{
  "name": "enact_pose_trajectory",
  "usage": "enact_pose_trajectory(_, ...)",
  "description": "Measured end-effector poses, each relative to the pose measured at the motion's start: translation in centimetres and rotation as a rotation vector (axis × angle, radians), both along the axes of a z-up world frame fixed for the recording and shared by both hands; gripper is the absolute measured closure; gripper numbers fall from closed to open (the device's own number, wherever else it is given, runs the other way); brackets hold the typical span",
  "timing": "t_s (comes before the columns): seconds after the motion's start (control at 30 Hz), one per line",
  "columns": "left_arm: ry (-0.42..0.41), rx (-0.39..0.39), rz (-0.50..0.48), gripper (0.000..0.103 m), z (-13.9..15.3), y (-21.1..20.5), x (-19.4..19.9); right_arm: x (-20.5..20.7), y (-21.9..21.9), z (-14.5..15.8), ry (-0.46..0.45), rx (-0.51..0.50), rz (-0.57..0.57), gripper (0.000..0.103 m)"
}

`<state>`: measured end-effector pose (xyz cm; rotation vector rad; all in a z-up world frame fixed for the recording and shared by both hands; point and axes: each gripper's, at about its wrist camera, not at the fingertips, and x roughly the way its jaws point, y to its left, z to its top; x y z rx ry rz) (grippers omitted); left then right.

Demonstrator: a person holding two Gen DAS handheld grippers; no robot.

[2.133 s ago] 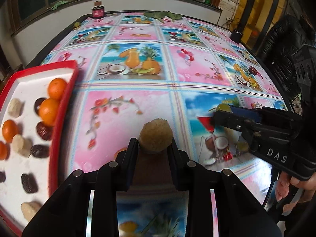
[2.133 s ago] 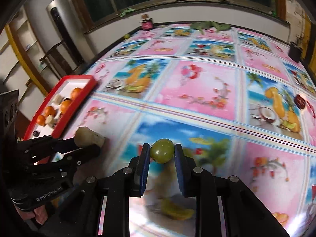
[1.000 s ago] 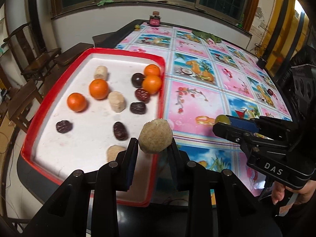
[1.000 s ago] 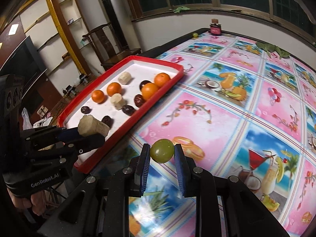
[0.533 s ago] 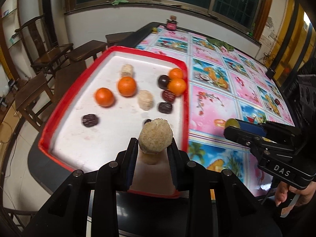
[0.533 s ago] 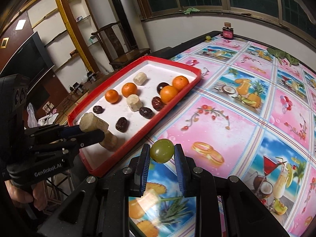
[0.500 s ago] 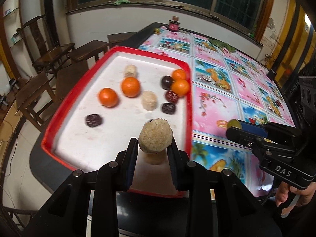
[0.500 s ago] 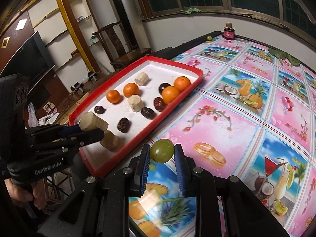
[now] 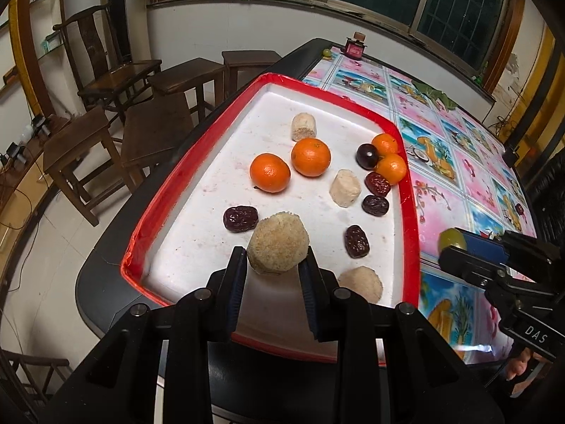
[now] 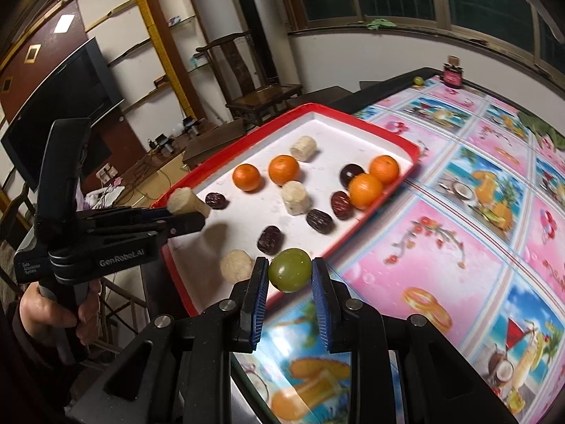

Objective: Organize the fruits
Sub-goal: 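Carry the beige cake and green grape over the white tray, then open both tools to drop the cake and grape into the tray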

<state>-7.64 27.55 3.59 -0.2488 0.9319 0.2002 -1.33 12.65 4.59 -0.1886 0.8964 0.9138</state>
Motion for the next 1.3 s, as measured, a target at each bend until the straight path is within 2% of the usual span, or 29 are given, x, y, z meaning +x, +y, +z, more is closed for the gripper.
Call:
enact_pose_trajectory(0.33, 0.02, -0.019, -0.024, 0.075, -1.3, 0.3, 1.9, 1.7, 4.7, -2.2, -0.031, -0.1, 0.059, 0.078)
enact_pose_trajectory(0.53, 0.021, -0.021, -0.022, 0.075, -1.7, 0.8, 2.2, 2.1, 5.8, -3.7, -0.04, -0.149, 0.061, 0.078)
enact_pose_trajectory(0.97, 0.015, -0.017, 0.013, 0.075, -1.8, 0.9, 2.2, 2.2, 5.9, -4.0, -0.033, -0.139, 0.064, 0.076)
enact_pose_trajectory(1.0, 0.015, -0.017, 0.015, 0.074, -1.8, 0.9, 2.1, 2.1, 5.8, -3.9, -0.036, -0.137, 0.063, 0.07)
enact_pose_trajectory(1.03, 0.015, -0.017, 0.015, 0.073, -1.7, 0.8, 2.1, 2.0, 5.7, -3.7, -0.038, -0.131, 0.064, 0.062)
enact_pose_trajectory(1.1, 0.006, -0.02, 0.018, 0.059, -1.6, 0.7, 1.8, 1.6, 5.4, -3.2, -0.046, -0.113, 0.063, 0.054)
enact_pose_trajectory(1.17, -0.011, -0.018, 0.024, 0.05, -1.3, 0.5, 1.5, 1.0, 4.9, -2.4, -0.08, -0.102, 0.061, 0.05)
enact_pose_trajectory(1.27, -0.033, -0.018, 0.027, 0.044, -0.8, 0.3, 1.1, 0.2, 4.4, -1.7, -0.109, -0.091, 0.055, 0.046)
enact_pose_trajectory(1.3, -0.036, -0.019, 0.027, 0.04, -0.7, 0.2, 1.1, -0.1, 4.2, -1.5, -0.111, -0.085, 0.052, 0.043)
